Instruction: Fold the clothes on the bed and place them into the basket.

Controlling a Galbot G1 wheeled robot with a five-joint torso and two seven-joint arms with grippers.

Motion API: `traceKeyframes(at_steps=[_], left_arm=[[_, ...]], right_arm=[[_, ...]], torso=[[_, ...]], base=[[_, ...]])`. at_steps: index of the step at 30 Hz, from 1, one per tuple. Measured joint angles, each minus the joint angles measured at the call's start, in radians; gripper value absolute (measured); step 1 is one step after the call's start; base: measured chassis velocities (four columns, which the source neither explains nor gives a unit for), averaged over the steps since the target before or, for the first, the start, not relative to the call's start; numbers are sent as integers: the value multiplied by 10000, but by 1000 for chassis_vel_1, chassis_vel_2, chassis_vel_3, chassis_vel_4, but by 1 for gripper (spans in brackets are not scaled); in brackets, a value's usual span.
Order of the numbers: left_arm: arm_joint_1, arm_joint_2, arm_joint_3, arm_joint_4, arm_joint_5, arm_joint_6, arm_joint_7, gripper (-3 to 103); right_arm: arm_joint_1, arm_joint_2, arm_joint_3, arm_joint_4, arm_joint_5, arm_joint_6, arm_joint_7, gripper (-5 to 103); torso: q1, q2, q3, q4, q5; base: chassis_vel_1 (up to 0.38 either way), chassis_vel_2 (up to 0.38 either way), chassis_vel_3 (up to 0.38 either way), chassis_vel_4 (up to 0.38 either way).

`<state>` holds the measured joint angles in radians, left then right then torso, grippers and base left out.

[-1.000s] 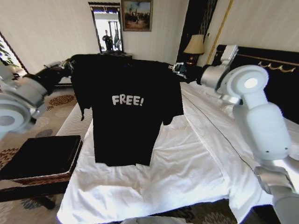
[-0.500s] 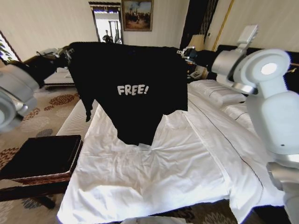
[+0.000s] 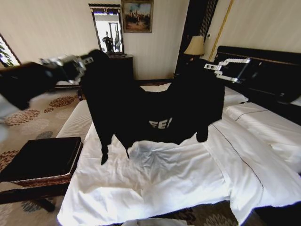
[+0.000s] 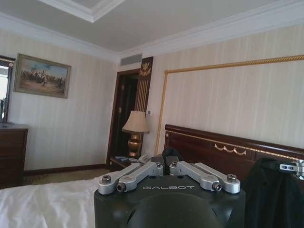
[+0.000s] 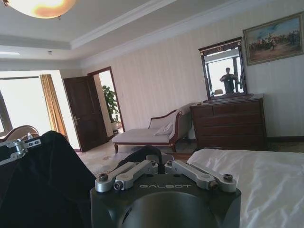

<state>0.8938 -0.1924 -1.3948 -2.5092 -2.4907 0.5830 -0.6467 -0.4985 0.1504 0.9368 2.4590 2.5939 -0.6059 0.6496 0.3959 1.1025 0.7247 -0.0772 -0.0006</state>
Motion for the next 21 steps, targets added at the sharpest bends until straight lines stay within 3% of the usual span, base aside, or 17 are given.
traceKeyframes(at_steps=[2,3,6,9,14,16,19,20,21], left_arm=[[-65,131,-637,10,-948,269,-606,0],[-65,131,-637,10,-948,269,-606,0],[-178,455,-1254,23,-2107,477,-1222,0],[-294,601,-1017,37,-2202,473,-1346,0],[-329,212,1258,64,-343,133,-1348,0],[-165,23,1693,67,136,111,-1339,0],[1112,-738,2814,80,2260,67,-1174,0],[1443,-1103,3642,90,3093,90,-1130,0],[1443,-1103,3642,90,3093,90,-1130,0]], right_arm=[[84,-424,538,-96,1041,-196,567,1],[84,-424,538,-96,1041,-196,567,1],[275,-906,1057,-244,2457,-478,1601,1],[336,-1013,1071,-313,2736,-704,2086,1],[174,-664,426,-697,2489,-1156,2846,1],[58,-491,278,-700,2364,-1220,2933,1],[-963,591,-409,-631,890,-1291,2941,1],[-1582,1112,-643,-626,124,-1290,2856,1],[-1582,1112,-643,-626,124,-1290,2856,1]], torso=[[0,1,0,-4,0],[0,1,0,-4,0],[-1,1,-1,-8,10],[-2,1,-1,-7,9],[3,-3,3,-7,5],[3,-2,3,-8,4],[3,-3,3,-4,10],[3,-3,3,-1,7],[3,-3,3,-1,7]], base=[[0,0,0,0],[0,0,0,0],[0,0,0,0],[0,0,0,0],[0,0,0,0],[0,0,0,0],[0,0,0,0],[0,0,0,0],[0,0,0,0]])
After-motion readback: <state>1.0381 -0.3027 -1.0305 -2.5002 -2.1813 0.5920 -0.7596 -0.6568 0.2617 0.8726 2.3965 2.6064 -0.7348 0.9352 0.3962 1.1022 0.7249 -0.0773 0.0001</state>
